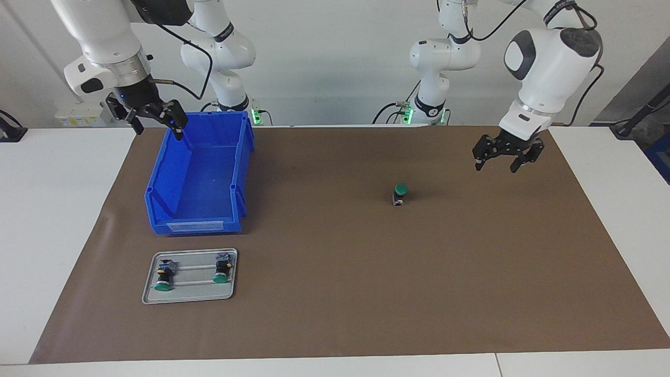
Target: Place and press button with both arms
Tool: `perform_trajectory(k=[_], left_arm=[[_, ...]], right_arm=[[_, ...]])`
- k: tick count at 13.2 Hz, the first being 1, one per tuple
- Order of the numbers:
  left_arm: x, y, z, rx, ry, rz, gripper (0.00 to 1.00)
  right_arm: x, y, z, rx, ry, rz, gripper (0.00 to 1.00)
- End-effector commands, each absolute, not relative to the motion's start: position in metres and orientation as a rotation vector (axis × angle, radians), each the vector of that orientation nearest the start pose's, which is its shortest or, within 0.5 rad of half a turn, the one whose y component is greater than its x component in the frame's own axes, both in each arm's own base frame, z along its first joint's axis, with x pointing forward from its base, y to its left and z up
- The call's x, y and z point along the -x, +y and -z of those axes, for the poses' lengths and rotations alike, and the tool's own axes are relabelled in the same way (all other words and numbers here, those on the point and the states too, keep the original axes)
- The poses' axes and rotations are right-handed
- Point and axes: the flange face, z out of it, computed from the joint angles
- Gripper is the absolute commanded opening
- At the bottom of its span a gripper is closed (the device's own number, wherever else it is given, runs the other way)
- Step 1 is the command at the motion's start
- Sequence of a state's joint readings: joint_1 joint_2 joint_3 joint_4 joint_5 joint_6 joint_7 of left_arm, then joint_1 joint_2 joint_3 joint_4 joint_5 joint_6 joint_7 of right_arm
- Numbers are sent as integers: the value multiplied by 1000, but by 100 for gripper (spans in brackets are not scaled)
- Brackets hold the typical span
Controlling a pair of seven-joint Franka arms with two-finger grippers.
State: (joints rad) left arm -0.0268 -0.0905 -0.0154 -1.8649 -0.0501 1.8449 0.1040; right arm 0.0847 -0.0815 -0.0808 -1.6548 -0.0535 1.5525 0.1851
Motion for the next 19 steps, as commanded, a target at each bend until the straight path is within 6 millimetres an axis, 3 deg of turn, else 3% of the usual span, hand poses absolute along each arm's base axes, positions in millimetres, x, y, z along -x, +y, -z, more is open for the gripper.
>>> perform_trajectory(k=[1,4,8,19], left_arm=[[-544,-19,-596,3132,247,97,100],[-557,-19,-629,3120,252,64,100],[-562,-19,-646,3129,252,-24,100],[-546,-21,-631,3125,244,-80,100]], right_arm=[[-525,-8,-628,3171,253,-15,100],[-525,-8,-628,3173,253,-15,100],[-525,-8,-628,3173,253,-15,100],[-525,-8,-628,3173,253,-15,100]])
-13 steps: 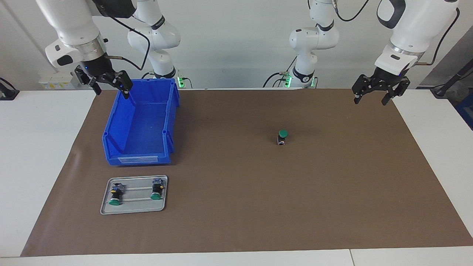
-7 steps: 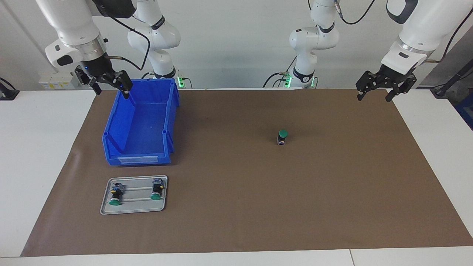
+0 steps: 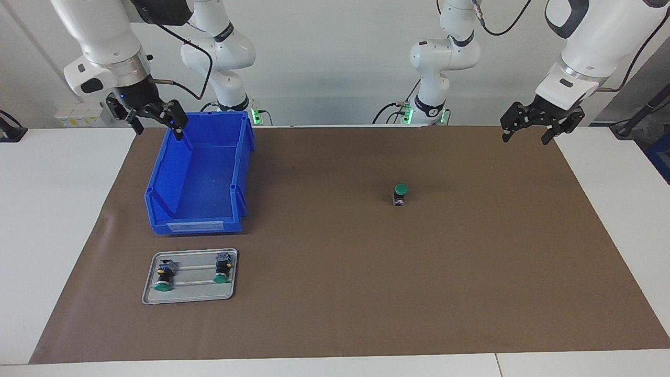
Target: Place and press button with both arms
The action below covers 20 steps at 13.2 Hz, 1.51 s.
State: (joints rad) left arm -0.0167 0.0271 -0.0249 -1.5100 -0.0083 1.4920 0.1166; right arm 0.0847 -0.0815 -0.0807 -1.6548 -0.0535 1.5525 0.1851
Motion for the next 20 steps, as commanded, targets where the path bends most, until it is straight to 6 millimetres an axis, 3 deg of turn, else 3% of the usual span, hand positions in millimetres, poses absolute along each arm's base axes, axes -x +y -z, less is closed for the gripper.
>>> perform_trajectory(k=[1,4,13,15,18,20], left_arm=[[-547,-18,-631,3126,240,-80,100],[-547,-2,-634,3133,190,-68,100],[-549,-8,-635,3181,206,-33,100],[-547,-11,-635,3178,206,-48,100],[-548,-4,-635,3177,186,-40,100],[-548,-4,-635,3177,186,-40,100]], right_arm=[[-525,-8,-628,3173,253,-15,100],[-525,-8,-628,3173,253,-15,100],[-523,-2,-628,3170,239,-30,100],[-524,-12,-629,3169,263,-21,100],[-528,-1,-630,3166,249,31,100],[-539,27,-626,3147,189,90,100]])
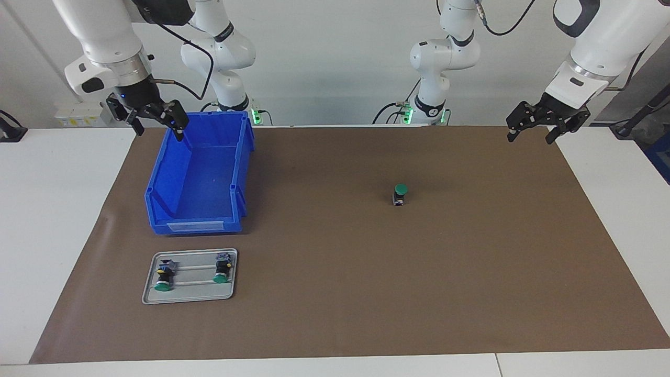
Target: Place and press button with both arms
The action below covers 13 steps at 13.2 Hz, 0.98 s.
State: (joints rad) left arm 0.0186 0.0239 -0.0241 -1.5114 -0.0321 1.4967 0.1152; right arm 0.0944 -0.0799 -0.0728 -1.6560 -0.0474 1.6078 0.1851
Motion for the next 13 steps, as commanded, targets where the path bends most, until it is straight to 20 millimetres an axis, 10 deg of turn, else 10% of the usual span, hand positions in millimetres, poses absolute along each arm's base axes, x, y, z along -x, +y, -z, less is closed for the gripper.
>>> perform_trajectory(k=[1,6,13], left_arm=[[-548,-4,-635,3177,188,-40,100],[-548,-4,-635,3177,186,-40,100],[-548,-4,-635,3177,188,-40,100]], right_arm=[[-544,46,-618,3126,187,78,100],[-545,236,-571,3066,241,150,100],[-524,427,-460,2975,229,283,100]])
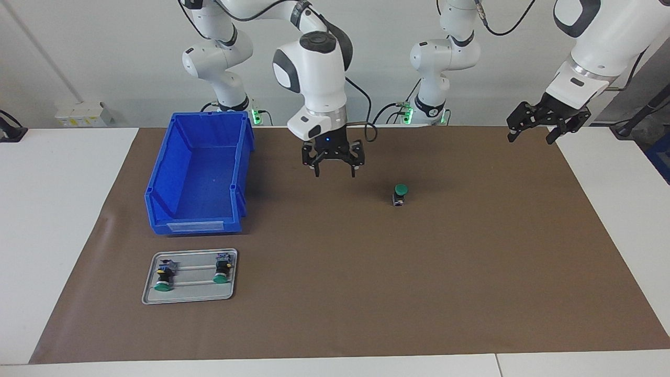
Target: Place and press button with both arms
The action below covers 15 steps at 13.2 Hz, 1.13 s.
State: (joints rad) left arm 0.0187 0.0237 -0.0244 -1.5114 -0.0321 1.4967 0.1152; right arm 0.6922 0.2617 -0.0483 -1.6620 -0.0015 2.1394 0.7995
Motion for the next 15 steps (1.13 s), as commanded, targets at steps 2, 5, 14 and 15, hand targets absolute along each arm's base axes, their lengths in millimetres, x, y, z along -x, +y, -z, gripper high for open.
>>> perform_trajectory(k=[2,5,14,15], left_arm=[[-548,-4,-635,3177,188,-40,100],[-548,-4,-635,3177,186,-40,100],[-548,-5,-635,3177,191,-40,100],[-548,-4,-635,3177,188,-38,100]], right_arm=[[-512,472,-432,2995,199,293,100],[-501,549,-390,2996,239,408,100],[-477,581,-350,3011,-28,497,100],[-477,580,-349,3011,-35,493,100]])
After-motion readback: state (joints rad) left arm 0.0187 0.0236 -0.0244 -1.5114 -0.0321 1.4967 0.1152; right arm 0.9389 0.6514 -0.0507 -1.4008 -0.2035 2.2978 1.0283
